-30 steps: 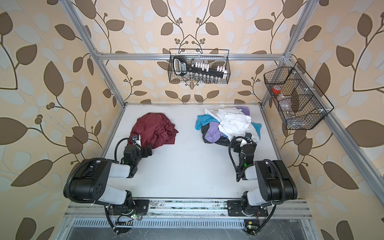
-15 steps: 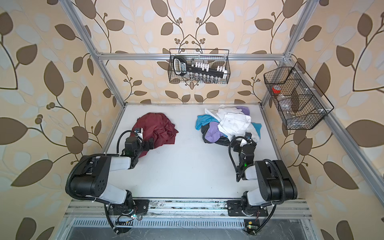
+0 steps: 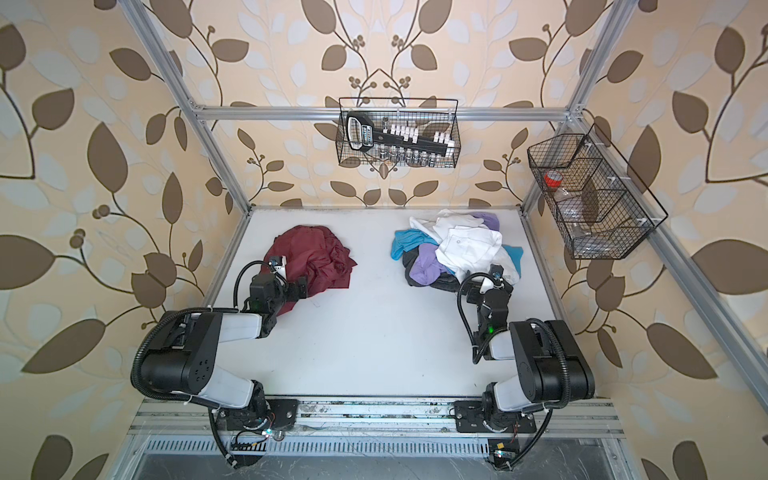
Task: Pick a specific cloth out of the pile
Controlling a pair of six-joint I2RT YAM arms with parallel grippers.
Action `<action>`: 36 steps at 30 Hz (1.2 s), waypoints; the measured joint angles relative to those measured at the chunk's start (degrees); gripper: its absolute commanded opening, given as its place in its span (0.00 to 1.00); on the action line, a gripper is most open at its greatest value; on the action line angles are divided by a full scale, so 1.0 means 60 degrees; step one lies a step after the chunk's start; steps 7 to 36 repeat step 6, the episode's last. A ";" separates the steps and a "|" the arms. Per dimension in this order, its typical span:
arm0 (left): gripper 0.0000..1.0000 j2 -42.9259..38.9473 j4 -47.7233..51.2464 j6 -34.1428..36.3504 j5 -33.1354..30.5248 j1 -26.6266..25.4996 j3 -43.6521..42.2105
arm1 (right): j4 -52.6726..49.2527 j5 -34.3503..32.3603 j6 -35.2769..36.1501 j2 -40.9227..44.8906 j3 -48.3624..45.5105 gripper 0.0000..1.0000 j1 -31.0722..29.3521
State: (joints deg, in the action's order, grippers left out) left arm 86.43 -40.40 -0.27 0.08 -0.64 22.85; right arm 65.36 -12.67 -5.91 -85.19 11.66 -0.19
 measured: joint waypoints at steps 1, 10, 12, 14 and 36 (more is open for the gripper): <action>0.99 0.0000 0.0000 0.0000 0.0000 0.0000 0.0000 | 0.0000 0.0069 0.0033 -0.0004 0.0007 1.00 0.0000; 0.99 0.0000 0.0000 0.0000 0.0000 0.0000 0.0000 | 0.0000 0.0229 0.0109 -0.0004 0.0007 1.00 0.0000; 0.99 0.0000 0.0000 0.0000 0.0000 0.0000 0.0000 | 0.0000 0.0229 0.0109 -0.0004 0.0007 1.00 0.0000; 0.99 0.0000 0.0000 0.0000 0.0000 0.0000 0.0000 | 0.0000 0.0229 0.0109 -0.0004 0.0007 1.00 0.0000; 0.99 0.0000 0.0000 0.0000 0.0000 0.0000 0.0000 | 0.0000 0.0229 0.0109 -0.0004 0.0007 1.00 0.0000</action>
